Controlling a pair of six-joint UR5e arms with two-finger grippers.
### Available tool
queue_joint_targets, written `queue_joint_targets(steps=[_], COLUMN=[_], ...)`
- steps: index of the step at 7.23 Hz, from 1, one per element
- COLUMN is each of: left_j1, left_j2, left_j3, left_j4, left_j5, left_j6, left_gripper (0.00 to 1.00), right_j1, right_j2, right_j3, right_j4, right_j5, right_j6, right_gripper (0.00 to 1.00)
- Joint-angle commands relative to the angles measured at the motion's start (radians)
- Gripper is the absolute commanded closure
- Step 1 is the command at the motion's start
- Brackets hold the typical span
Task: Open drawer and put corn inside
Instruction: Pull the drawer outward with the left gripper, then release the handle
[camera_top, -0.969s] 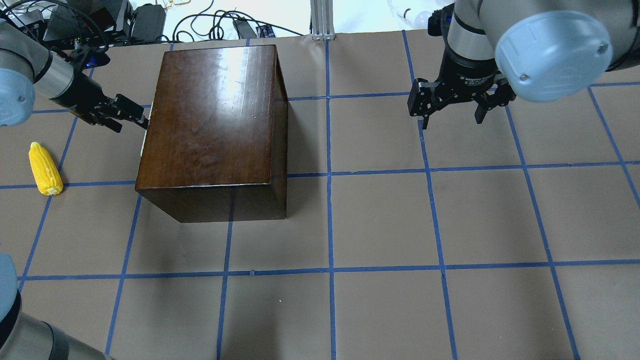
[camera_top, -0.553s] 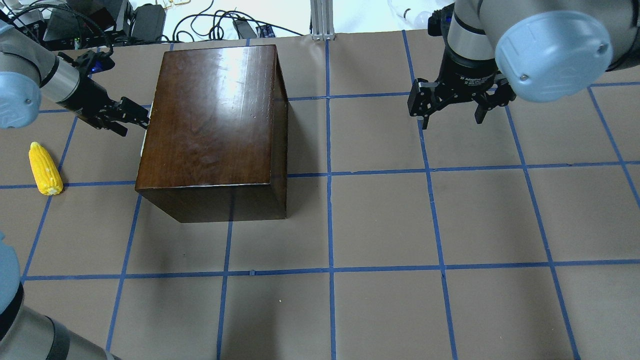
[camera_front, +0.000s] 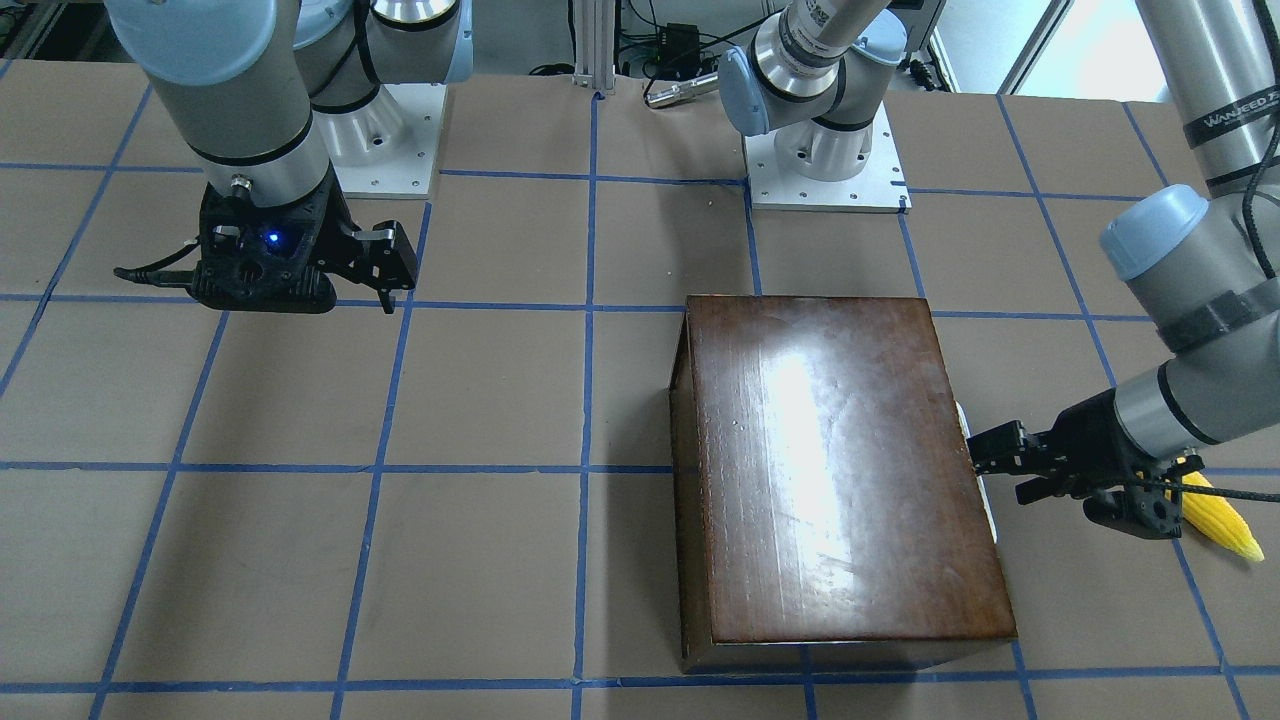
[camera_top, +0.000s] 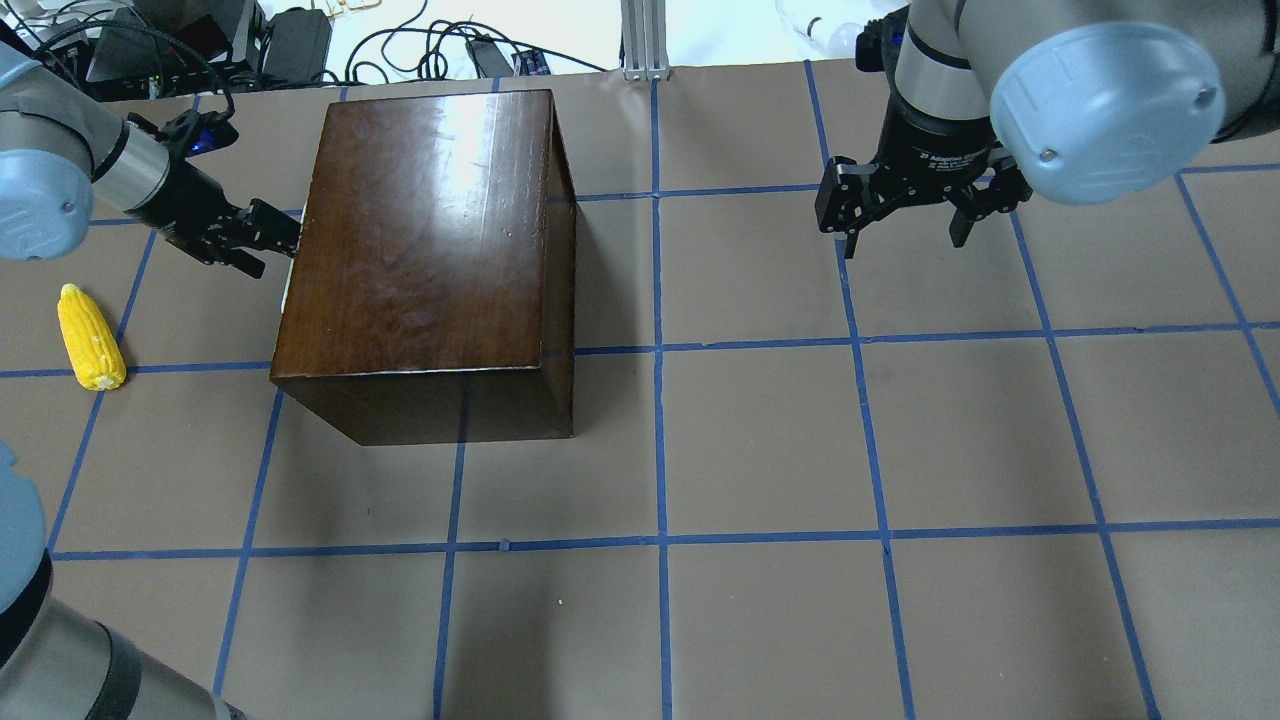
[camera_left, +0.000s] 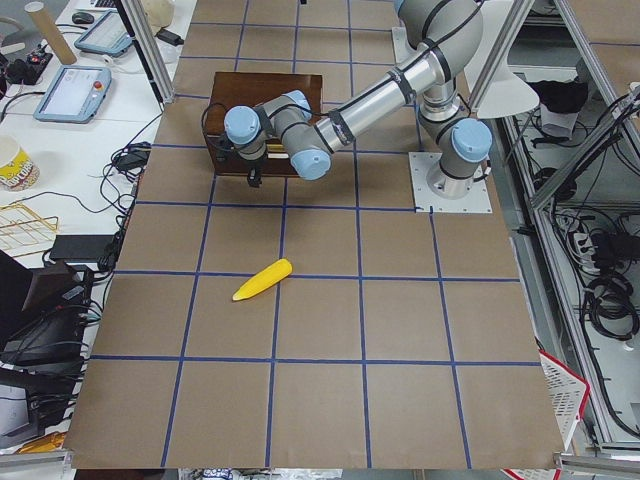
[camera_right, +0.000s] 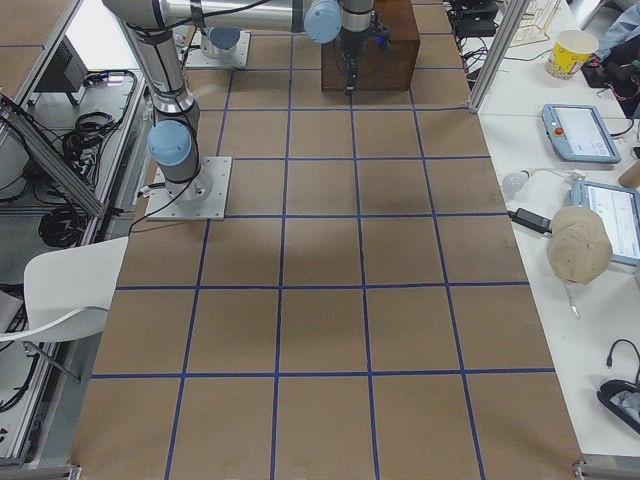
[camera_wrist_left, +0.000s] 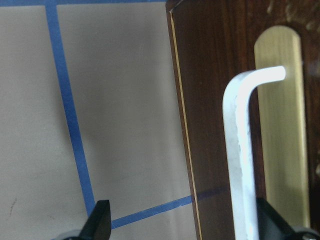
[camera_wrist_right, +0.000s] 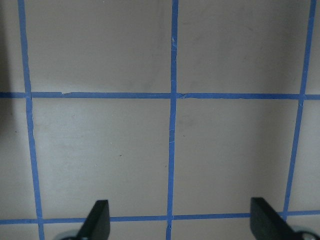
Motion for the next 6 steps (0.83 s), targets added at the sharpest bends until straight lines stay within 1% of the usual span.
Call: queue_joint_targets(steps=[1,3,6], left_j1=[0.002,0.005,0.049], left_j2=[-0.006,-0.007,-0.009], left_j3=[0.003,0.009,0.014], left_j4=[0.002,0.009,0.009], left_j5=[0.009,0.012,0.008], left_j6=[0.001,0.011,0.015], left_gripper=[0.0,0.0,0.0], right_j1=[0.0,0.0,0.0], right_j2=[0.0,0.0,0.0], right_j3=[0.0,0.0,0.0], right_j4=[0.002,0.0,0.002], right_j5=[0.0,0.0,0.0], right_j6=[0.0,0.0,0.0], right_gripper=[0.0,0.0,0.0])
